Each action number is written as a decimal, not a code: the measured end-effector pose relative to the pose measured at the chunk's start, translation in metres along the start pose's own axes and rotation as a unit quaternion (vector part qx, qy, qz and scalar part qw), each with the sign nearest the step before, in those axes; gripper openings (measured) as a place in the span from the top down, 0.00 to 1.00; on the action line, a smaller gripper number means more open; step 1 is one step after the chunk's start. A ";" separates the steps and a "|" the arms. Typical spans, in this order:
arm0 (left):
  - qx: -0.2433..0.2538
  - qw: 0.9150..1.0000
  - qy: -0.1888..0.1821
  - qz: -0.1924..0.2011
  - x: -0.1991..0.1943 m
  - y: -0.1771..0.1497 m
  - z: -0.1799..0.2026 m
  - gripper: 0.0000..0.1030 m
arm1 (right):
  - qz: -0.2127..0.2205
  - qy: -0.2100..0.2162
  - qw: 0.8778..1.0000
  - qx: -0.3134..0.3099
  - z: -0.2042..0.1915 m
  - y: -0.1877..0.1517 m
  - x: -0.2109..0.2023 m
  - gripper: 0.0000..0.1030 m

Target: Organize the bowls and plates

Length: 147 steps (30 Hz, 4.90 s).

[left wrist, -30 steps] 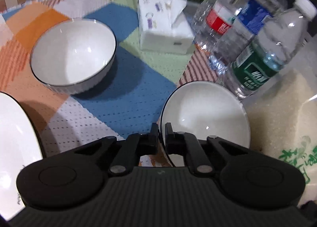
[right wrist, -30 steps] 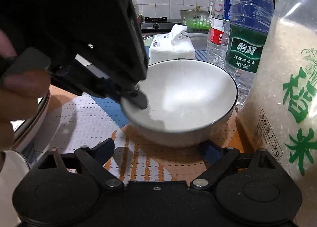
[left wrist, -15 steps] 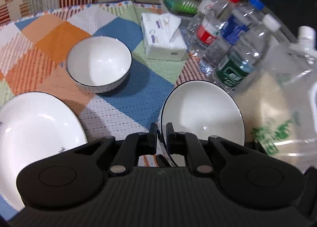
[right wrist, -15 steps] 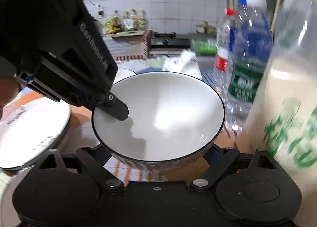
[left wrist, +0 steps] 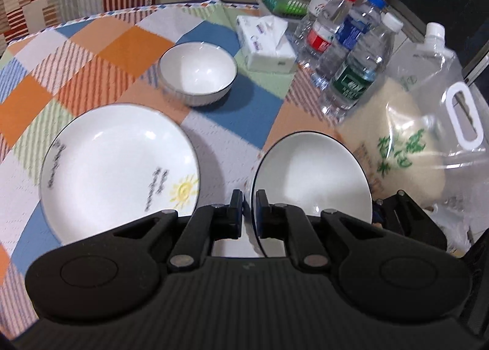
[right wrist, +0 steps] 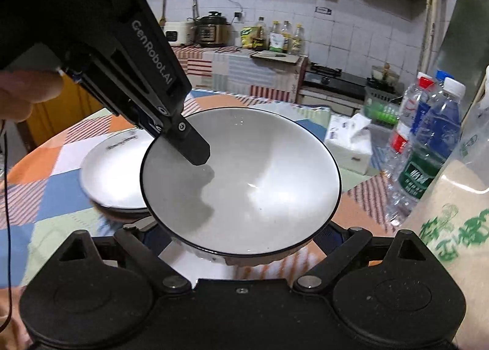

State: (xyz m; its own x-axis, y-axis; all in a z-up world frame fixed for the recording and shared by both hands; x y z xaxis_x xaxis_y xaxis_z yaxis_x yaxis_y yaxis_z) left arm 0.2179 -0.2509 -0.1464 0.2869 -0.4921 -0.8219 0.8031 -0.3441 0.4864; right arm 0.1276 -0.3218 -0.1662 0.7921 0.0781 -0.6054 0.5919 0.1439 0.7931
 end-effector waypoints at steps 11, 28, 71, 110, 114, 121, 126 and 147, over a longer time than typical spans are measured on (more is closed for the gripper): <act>-0.002 0.999 0.025 -0.040 0.003 -0.036 -0.022 0.93 | -0.047 0.074 0.996 0.007 -0.031 -0.024 -0.005 0.06; 0.046 0.992 0.091 -0.076 0.033 -0.059 -0.030 0.93 | -0.081 0.025 0.994 -0.071 -0.053 -0.042 0.003 0.06; 0.053 0.994 0.093 0.008 0.031 0.082 -0.107 0.69 | -0.137 0.080 0.978 0.137 0.061 0.123 0.095 0.35; -0.013 0.999 0.047 -0.020 0.079 0.104 -0.082 0.89 | -0.123 0.071 0.936 0.323 0.108 0.083 0.158 0.91; -0.020 0.999 0.034 -0.036 0.049 0.081 -0.075 0.88 | -0.132 0.094 0.939 0.304 0.091 0.082 0.125 0.91; -0.047 0.997 0.005 -0.065 0.007 0.044 -0.066 0.88 | -0.120 0.123 0.943 0.285 0.067 0.079 0.070 0.89; -0.045 0.996 0.020 -0.076 -0.008 0.020 -0.058 0.89 | -0.139 0.136 0.942 0.272 0.051 0.067 0.047 0.89; -0.109 0.974 -0.025 -0.198 0.018 -0.068 -0.035 0.89 | -0.159 0.107 0.968 0.165 0.020 0.021 0.014 0.89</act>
State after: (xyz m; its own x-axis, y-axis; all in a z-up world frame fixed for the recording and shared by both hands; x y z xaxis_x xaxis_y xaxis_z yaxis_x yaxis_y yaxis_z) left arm 0.1867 -0.2086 -0.2040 -0.0899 -0.3953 -0.9141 0.9388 -0.3401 0.0547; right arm 0.1539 -0.3373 -0.1566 0.5348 0.2896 -0.7938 0.8434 -0.1264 0.5222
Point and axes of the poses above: each gripper's, at about its wrist camera, not at the fingertips, and x roughly the way its jaws point, z to its right, y to its top, the point moved 10 cm from there along x, roughly the way its jaws point
